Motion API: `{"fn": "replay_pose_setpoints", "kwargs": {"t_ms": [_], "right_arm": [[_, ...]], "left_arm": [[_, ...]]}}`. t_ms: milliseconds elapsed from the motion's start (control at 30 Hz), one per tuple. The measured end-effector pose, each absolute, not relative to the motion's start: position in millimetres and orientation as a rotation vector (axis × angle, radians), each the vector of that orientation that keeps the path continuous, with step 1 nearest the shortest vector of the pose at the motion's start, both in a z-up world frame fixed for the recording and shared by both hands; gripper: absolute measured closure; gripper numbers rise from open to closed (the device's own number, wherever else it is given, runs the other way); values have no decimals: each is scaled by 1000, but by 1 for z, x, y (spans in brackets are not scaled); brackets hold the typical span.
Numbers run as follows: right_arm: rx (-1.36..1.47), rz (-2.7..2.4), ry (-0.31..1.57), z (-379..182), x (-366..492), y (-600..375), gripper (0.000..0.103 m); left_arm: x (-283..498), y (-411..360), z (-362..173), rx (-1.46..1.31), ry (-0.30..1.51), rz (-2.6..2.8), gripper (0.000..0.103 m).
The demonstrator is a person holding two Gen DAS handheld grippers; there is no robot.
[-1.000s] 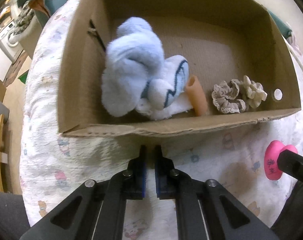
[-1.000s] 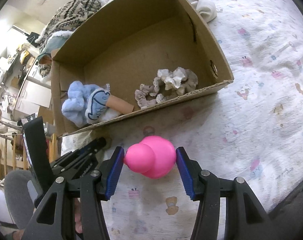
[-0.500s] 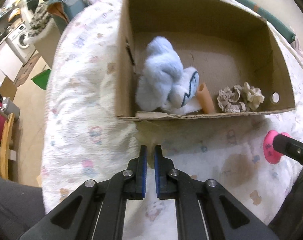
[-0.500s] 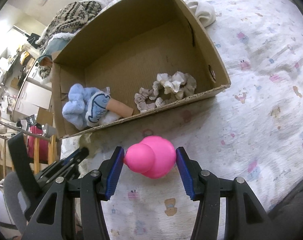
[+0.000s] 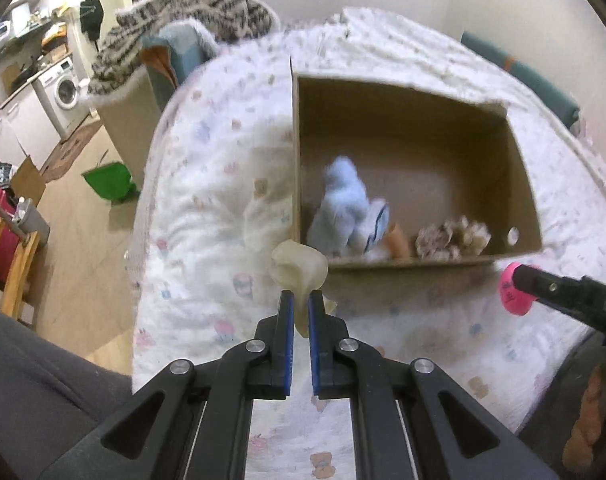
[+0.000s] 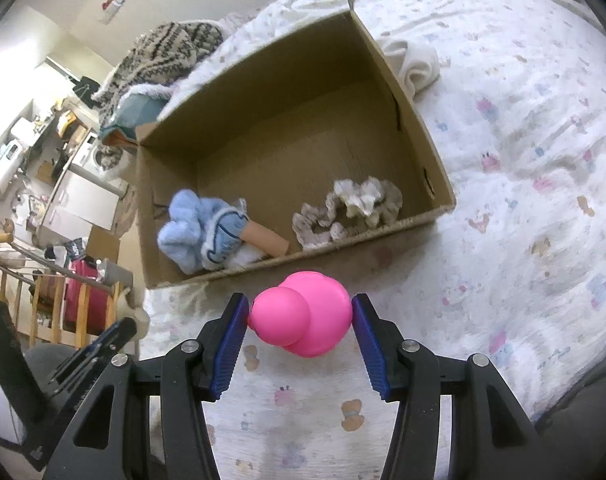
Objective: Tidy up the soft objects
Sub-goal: 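Grasp the white cloth lump with the left tool while the right tool lifts the pink toy, then lower the cloth and pink toy into the box and open both tools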
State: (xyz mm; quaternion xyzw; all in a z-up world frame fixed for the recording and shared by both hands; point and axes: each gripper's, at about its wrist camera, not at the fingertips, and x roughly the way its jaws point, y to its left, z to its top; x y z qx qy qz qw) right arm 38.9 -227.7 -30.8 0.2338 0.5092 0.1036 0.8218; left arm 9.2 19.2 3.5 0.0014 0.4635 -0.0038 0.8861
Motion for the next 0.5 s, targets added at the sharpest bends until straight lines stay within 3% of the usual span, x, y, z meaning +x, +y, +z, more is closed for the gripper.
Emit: {"fn": "replay_pose_setpoints", "kwargs": {"t_ms": [500], "right_arm": [[476,252,934,20,69,-244,47]], "left_arm": [[61,7,60,36,834,-54,96]]}}
